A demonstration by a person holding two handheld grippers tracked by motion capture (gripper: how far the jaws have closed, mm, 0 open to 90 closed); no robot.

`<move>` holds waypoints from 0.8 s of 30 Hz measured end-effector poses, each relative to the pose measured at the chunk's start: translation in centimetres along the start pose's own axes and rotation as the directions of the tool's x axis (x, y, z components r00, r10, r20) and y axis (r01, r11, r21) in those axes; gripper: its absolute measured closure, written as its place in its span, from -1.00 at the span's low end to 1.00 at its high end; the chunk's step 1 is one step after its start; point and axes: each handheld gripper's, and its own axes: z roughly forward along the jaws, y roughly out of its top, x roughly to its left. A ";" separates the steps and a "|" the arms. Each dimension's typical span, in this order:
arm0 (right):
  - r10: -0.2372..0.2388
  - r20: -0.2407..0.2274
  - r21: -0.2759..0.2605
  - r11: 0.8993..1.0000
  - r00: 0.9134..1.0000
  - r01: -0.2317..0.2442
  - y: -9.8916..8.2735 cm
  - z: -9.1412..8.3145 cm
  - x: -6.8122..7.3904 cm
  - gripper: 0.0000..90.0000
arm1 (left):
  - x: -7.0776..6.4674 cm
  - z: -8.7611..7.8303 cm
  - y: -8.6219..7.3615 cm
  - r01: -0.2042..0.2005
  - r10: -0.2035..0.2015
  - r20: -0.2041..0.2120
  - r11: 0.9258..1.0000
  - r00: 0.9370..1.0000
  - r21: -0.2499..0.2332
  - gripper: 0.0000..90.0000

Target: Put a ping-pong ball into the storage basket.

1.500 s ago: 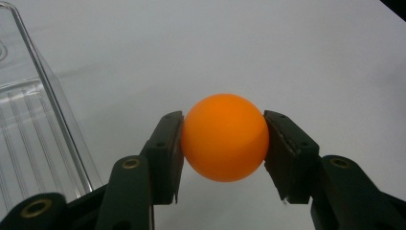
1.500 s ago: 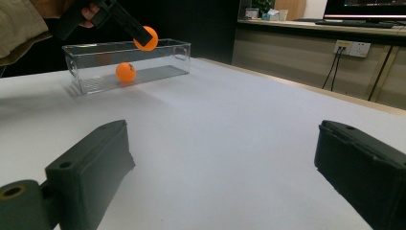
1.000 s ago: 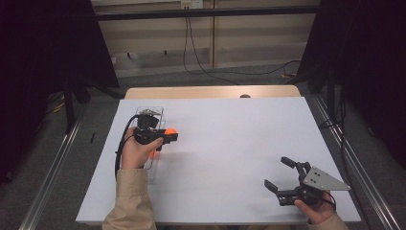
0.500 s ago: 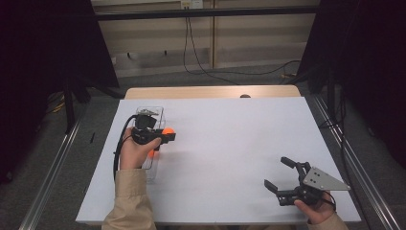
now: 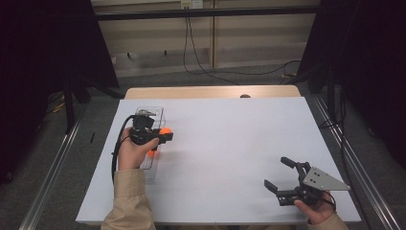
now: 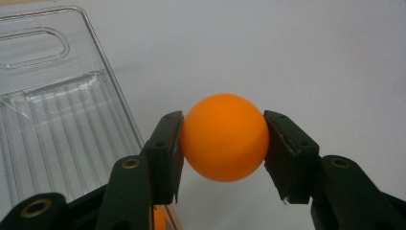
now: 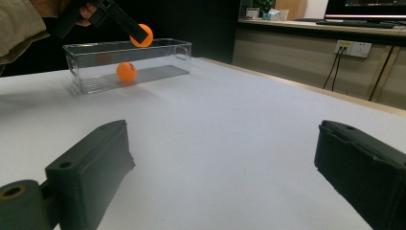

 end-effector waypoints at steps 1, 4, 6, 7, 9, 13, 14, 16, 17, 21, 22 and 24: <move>0.000 -0.001 0.001 1.000 1.000 0.000 0.0 0.0 0.0 -0.90 | 0.1 0.0 0.0 -0.003 0.003 0.000 1.000 1.000 0.001 0.13; -0.001 0.000 0.000 1.000 1.000 0.001 0.0 0.0 0.0 -0.90 | 0.2 -0.1 -0.1 -0.002 0.002 0.003 1.000 1.000 0.004 0.13; 0.000 -0.001 0.001 1.000 1.000 0.000 0.0 0.0 0.0 -0.90 | 0.3 -0.1 -0.1 0.004 -0.004 -0.002 1.000 1.000 0.002 0.13; 0.000 -0.001 0.001 1.000 1.000 0.000 0.0 0.0 0.0 -0.90 | 0.4 -0.1 -0.1 0.011 -0.011 -0.005 1.000 1.000 -0.005 0.13; -0.001 -0.001 0.001 1.000 1.000 0.001 0.0 0.0 0.0 -0.90 | 0.5 -0.2 -0.2 0.011 -0.011 -0.006 1.000 1.000 -0.001 0.13; 0.001 -0.001 0.001 1.000 1.000 -0.001 0.0 0.0 0.0 -0.90 | 0.8 -0.4 -0.3 0.020 -0.020 -0.011 1.000 1.000 -0.009 0.13; 0.000 -0.001 0.001 1.000 1.000 0.000 0.0 0.0 0.0 -0.90 | 0.8 -0.5 -0.4 0.025 -0.025 -0.014 1.000 1.000 -0.015 0.13; 0.000 0.000 0.000 1.000 1.000 0.000 0.0 0.0 0.0 -0.90 | 1.0 -0.7 -0.4 0.022 -0.022 -0.016 1.000 1.000 -0.016 0.13; 0.000 0.000 0.000 1.000 1.000 0.000 0.0 0.0 0.0 -0.90 | 1.0 -0.7 -0.4 0.027 -0.027 -0.018 0.999 0.999 -0.018 0.13; 0.001 0.000 0.001 1.000 1.000 -0.001 0.0 0.0 0.0 -0.90 | 1.2 -0.8 -0.5 0.026 -0.026 -0.028 0.999 0.999 -0.020 0.13; 0.001 0.000 0.001 1.000 1.000 -0.001 0.0 0.0 0.0 -0.90 | 1.3 -0.9 -0.6 0.027 -0.027 -0.031 0.999 0.999 -0.023 0.13; 0.001 0.000 0.001 1.000 1.000 -0.001 0.0 0.0 0.0 -0.90 | 1.3 -0.9 -0.6 0.028 -0.028 -0.034 0.999 0.999 -0.022 0.13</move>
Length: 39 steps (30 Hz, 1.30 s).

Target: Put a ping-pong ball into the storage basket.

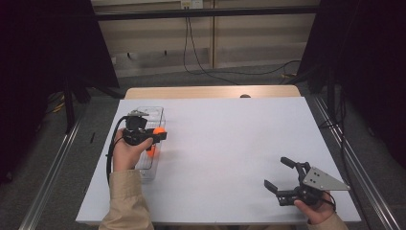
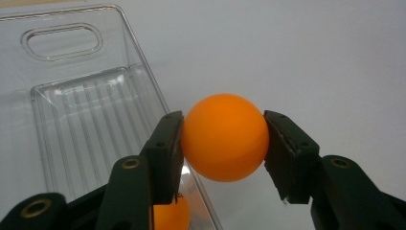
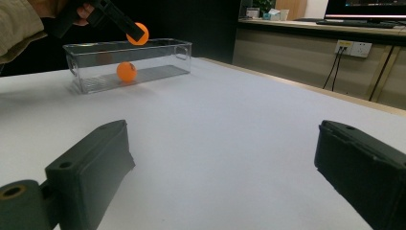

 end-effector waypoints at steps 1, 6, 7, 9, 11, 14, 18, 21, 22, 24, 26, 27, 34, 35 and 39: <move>0.000 0.000 0.000 1.000 1.000 0.000 0.0 0.0 0.0 -0.90 | 0.1 0.0 0.0 -0.001 0.001 -0.004 1.000 1.000 -0.001 0.13; 0.000 -0.001 0.001 1.000 1.000 0.000 0.0 0.0 0.0 -0.90 | 0.2 -0.3 -0.1 -0.002 0.002 -0.011 1.000 1.000 -0.008 0.13; 0.000 0.000 0.000 1.000 1.000 0.000 0.0 0.0 0.0 -0.90 | 0.2 -0.3 -0.1 0.004 -0.004 -0.011 1.000 1.000 -0.008 0.13; -0.001 0.000 0.000 1.000 1.000 0.001 0.0 0.0 0.0 -0.90 | 0.3 -0.4 -0.1 0.004 -0.004 -0.017 1.000 1.000 -0.015 0.13; -0.001 -0.001 0.000 1.000 1.000 0.001 0.0 0.0 0.0 -0.90 | 0.4 -0.6 -0.2 0.005 -0.005 -0.022 1.000 1.000 -0.020 0.13; 0.000 0.000 0.000 1.000 1.000 0.000 0.0 0.0 0.0 -0.90 | 0.7 -0.8 -0.2 0.008 -0.008 -0.027 1.000 1.000 -0.020 0.13; -0.001 0.000 -0.001 1.000 1.000 0.001 0.0 0.0 0.0 -0.90 | 0.9 -1.1 -0.3 0.010 -0.011 -0.034 1.000 0.999 -0.025 0.13; -0.001 0.000 -0.001 1.000 1.000 0.001 0.0 0.1 0.0 -0.90 | 1.0 -1.2 -0.4 0.008 -0.009 -0.038 1.000 0.999 -0.025 0.13; 0.000 0.000 0.000 1.000 1.000 0.000 0.0 0.0 0.0 -0.90 | 1.1 -1.2 -0.4 0.011 -0.012 -0.040 1.000 0.999 -0.029 0.13; -0.002 0.001 -0.001 1.000 1.000 0.002 0.0 0.0 0.0 -0.90 | 1.1 -1.2 -0.4 0.013 -0.014 -0.045 1.000 0.999 -0.028 0.13; -0.001 0.001 -0.002 1.000 1.000 0.001 0.0 0.0 0.0 -0.90 | 1.1 -1.2 -0.5 0.015 -0.017 -0.055 1.000 0.998 -0.026 0.13; -0.001 0.000 -0.001 1.000 1.000 0.001 0.0 0.0 0.0 -0.90 | 1.2 -1.2 -0.5 0.012 -0.013 -0.056 1.000 0.998 -0.024 0.13; -0.001 0.000 -0.002 1.000 1.000 0.001 0.0 0.0 0.0 -0.90 | 1.7 -1.4 -0.7 0.023 -0.024 -0.072 0.999 0.997 -0.025 0.13; -0.001 0.000 -0.002 1.000 1.000 0.001 0.0 0.0 0.0 -0.90 | 1.7 -1.4 -0.8 0.021 -0.023 -0.073 0.999 0.997 -0.026 0.13; -0.001 0.000 -0.003 1.000 1.000 0.001 0.0 0.0 0.0 -0.90 | 1.8 -1.7 -0.9 0.028 -0.030 -0.090 0.999 0.995 -0.031 0.13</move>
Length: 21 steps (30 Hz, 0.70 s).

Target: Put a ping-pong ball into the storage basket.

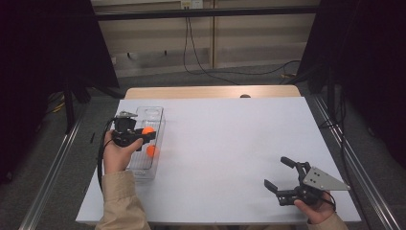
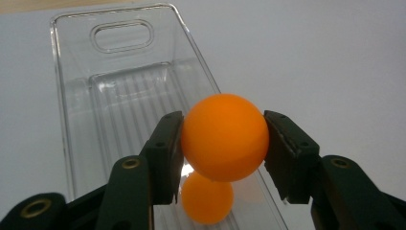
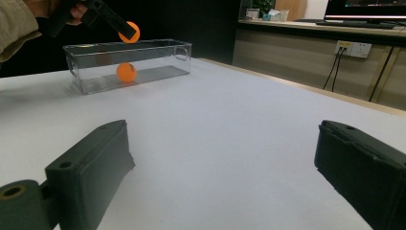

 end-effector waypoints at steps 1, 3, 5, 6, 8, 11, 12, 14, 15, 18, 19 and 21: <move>0.000 0.000 0.000 1.000 1.000 0.000 0.0 0.0 0.0 -0.90 | 0.1 -0.1 0.0 0.004 -0.004 0.002 1.000 1.000 -0.001 0.13; 0.000 -0.001 0.000 1.000 1.000 0.000 0.0 0.1 0.0 -0.90 | 0.2 -0.2 -0.1 0.010 -0.010 -0.001 1.000 1.000 -0.006 0.13; 0.000 -0.001 0.000 1.000 1.000 0.000 0.0 0.1 0.0 -0.90 | 0.4 -0.3 -0.2 0.010 -0.010 -0.006 1.000 1.000 0.000 0.13; 0.001 -0.001 0.000 1.000 1.000 -0.001 0.0 0.1 0.0 -0.90 | 0.4 -0.3 -0.3 0.015 -0.015 -0.009 1.000 1.000 -0.005 0.13; 0.000 0.000 0.000 1.000 1.000 0.000 0.0 0.1 0.0 -0.90 | 0.5 -0.4 -0.3 0.014 -0.014 -0.007 1.000 1.000 -0.003 0.13; 0.000 -0.001 -0.003 1.000 1.000 0.000 0.0 0.1 0.0 -0.90 | 0.6 -0.4 -0.4 0.016 -0.016 -0.016 1.000 1.000 -0.003 0.13; -0.001 -0.002 -0.002 1.000 1.000 0.001 0.0 0.1 0.0 -0.90 | 0.6 -0.4 -0.4 0.017 -0.017 -0.021 1.000 1.000 -0.003 0.13; 0.000 -0.001 -0.002 1.000 1.000 0.000 0.0 0.1 0.0 -0.90 | 0.7 -0.4 -0.5 0.015 -0.015 -0.026 1.000 1.000 0.001 0.13; 0.000 -0.002 -0.002 1.000 1.000 0.000 0.0 0.1 0.0 -0.90 | 0.8 -0.5 -0.5 0.018 -0.018 -0.025 1.000 1.000 0.003 0.13; -0.001 -0.003 -0.001 1.000 1.000 0.001 0.0 0.1 0.0 -0.90 | 1.0 -0.4 -0.7 0.025 -0.024 -0.028 1.000 0.999 0.007 0.13; -0.002 -0.004 -0.001 1.000 1.000 0.002 0.0 0.1 0.0 -0.90 | 1.1 -0.4 -0.7 0.026 -0.026 -0.030 1.000 0.999 0.010 0.13; -0.001 -0.003 0.000 1.000 1.000 0.001 0.0 0.1 0.0 -0.90 | 1.0 -0.4 -0.7 0.028 -0.028 -0.034 1.000 0.999 0.006 0.12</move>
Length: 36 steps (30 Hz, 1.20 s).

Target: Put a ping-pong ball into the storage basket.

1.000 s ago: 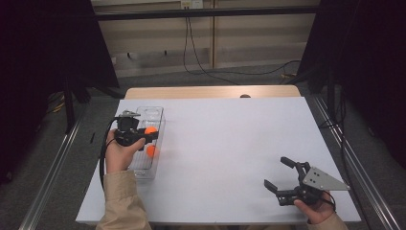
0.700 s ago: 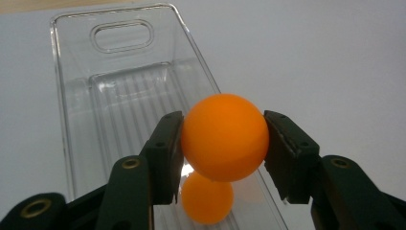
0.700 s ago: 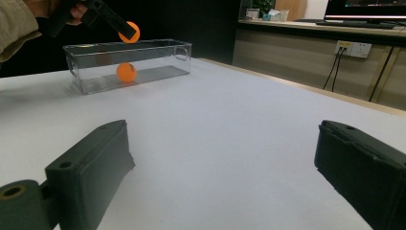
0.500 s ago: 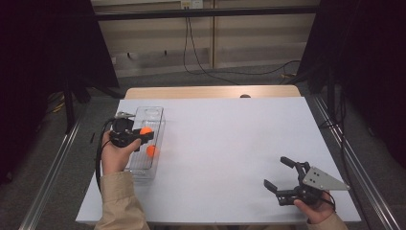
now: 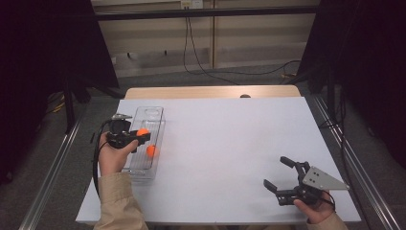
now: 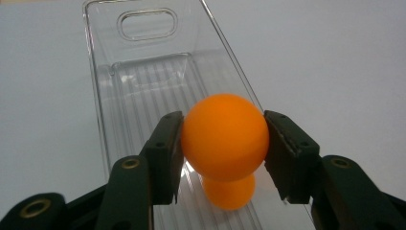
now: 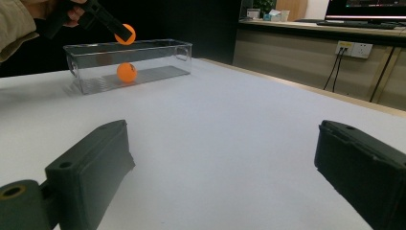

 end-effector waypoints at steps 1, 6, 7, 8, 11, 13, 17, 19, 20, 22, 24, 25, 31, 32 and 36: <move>0.000 0.000 0.000 1.000 1.000 0.000 0.0 0.0 0.0 -0.90 | 0.0 0.0 0.0 -0.001 0.001 0.000 1.000 1.000 -0.001 0.12; -0.002 0.000 -0.001 1.000 1.000 0.002 0.0 0.0 0.0 -0.90 | 0.1 0.0 -0.1 -0.004 0.004 -0.011 1.000 1.000 0.007 0.12; -0.001 0.000 0.000 1.000 1.000 0.001 0.0 0.0 0.0 -0.90 | 0.1 0.0 -0.1 -0.004 0.004 -0.014 1.000 1.000 0.007 0.12; -0.002 0.000 -0.001 1.000 1.000 0.002 0.0 0.0 0.0 -0.90 | 0.1 0.0 -0.1 -0.002 0.002 -0.017 1.000 1.000 0.004 0.12; -0.001 0.000 -0.001 1.000 1.000 0.001 0.0 0.0 0.0 -0.90 | 0.1 0.0 -0.1 0.001 -0.001 -0.029 1.000 1.000 -0.006 -0.03; 0.000 -0.002 0.001 1.000 1.000 0.000 0.0 0.0 0.0 -0.90 | 0.0 0.0 -0.1 0.004 -0.004 -0.027 1.000 1.000 -0.014 -0.05; -0.001 -0.001 -0.001 1.000 1.000 0.001 0.0 0.0 0.0 -0.90 | 0.0 0.0 0.0 0.002 -0.003 -0.034 1.000 0.999 -0.026 -0.17; -0.001 -0.001 -0.001 1.000 1.000 0.001 0.0 0.0 0.0 -0.90 | -0.1 0.1 0.0 0.000 -0.001 -0.034 0.999 0.999 -0.032 -0.20; 0.000 0.000 0.001 1.000 1.000 0.000 0.0 0.0 0.0 -0.90 | -0.1 0.1 0.0 0.000 -0.002 -0.033 0.999 0.999 -0.037 -0.24; -0.001 0.000 -0.001 1.000 1.000 0.001 0.0 0.0 0.0 -0.90 | -0.2 0.1 0.0 -0.001 -0.001 -0.029 0.999 1.000 -0.044 -0.30; -0.001 0.002 0.002 1.000 1.000 0.001 0.0 0.0 0.0 -0.90 | -0.2 0.1 0.1 0.000 -0.002 -0.026 0.998 1.000 -0.055 -0.40; 0.000 0.004 0.002 1.000 1.000 0.000 0.0 0.0 0.0 -0.90 | -0.3 0.0 0.1 0.001 -0.003 -0.022 0.998 1.000 -0.062 -0.41; -0.002 0.006 0.003 1.000 1.000 0.002 0.0 0.0 0.1 -0.90 | -0.7 -0.3 0.2 0.005 -0.004 0.006 0.995 1.000 -0.100 -0.51; -0.003 0.006 0.004 1.000 1.000 0.003 0.0 0.0 0.1 -0.90 | -0.9 -0.3 0.2 0.004 -0.003 0.008 0.994 1.000 -0.108 -0.51; -0.001 0.006 0.003 1.000 1.000 0.001 0.0 0.0 0.1 -0.90 | -1.4 -0.4 0.1 -0.013 0.015 0.012 0.994 1.000 -0.113 -0.55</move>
